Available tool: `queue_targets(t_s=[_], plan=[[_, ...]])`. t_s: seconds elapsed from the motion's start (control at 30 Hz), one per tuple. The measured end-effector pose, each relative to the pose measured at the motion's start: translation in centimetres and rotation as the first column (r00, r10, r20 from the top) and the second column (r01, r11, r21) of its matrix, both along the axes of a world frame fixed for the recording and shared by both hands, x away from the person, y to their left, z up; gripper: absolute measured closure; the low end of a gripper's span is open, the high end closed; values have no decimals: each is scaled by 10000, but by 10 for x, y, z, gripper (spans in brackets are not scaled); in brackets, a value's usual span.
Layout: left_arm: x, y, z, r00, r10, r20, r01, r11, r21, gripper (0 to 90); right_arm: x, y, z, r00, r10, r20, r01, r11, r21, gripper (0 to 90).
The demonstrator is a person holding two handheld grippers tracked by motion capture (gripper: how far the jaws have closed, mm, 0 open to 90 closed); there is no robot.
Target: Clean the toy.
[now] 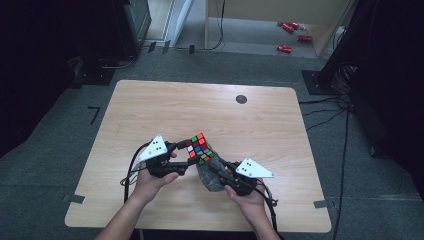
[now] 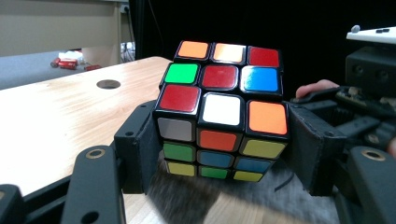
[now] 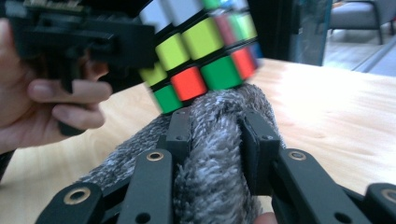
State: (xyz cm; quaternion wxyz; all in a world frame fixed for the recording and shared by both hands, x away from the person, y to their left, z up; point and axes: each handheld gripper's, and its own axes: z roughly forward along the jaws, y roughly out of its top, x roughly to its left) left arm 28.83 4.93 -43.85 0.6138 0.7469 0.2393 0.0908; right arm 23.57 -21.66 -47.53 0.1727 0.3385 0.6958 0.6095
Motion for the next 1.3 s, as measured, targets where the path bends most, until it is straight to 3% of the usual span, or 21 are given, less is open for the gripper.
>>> queue_targets(t_s=[0.1,0.2,0.4,0.5,0.73,0.8,0.87,0.93,1.0,1.1,1.3], plan=[[1,0,-2,9999,125,40,-126,9997,188,349,-3,11,-4,9992,386,-122,-389,9989,-253,684],[3,4,-3,9998,218,-18,-217,9997,105,349,-4,14,-3,9986,515,-73,-517,9979,-391,685],[2,2,-2,9999,3,-167,-5,10000,-76,349,0,-3,3,9999,-99,44,99,9999,97,686],[1,-1,-2,9998,-61,-178,61,10000,-13,349,0,-1,0,9998,-190,23,190,9998,49,685],[2,2,-2,9998,117,-169,-117,9999,-26,349,-3,11,-4,9990,450,48,-448,9983,-365,680],[3,3,-2,9997,225,-134,-224,9997,63,349,-1,6,-2,9997,239,7,-238,9991,-347,679],[3,4,-3,9996,249,-154,-247,9996,149,349,2,-3,-1,9992,-387,-24,385,9973,-618,676],[3,3,-3,9995,291,-109,-289,9993,221,349,6,-14,-2,9920,-1261,-71,1245,9857,-1138,674],[3,3,-3,9995,291,-107,-288,9993,230,349,11,-29,-4,9795,-2012,-107,1969,9671,-1613,673],[4,3,-3,9995,302,-108,-300,9993,227,349,16,-51,-7,9594,-2814,-190,2727,9427,-1924,673],[4,2,-4,9992,358,-175,-353,9989,316,349,23,-73,-16,9324,-3584,-476,3330,9026,-2728,659]])
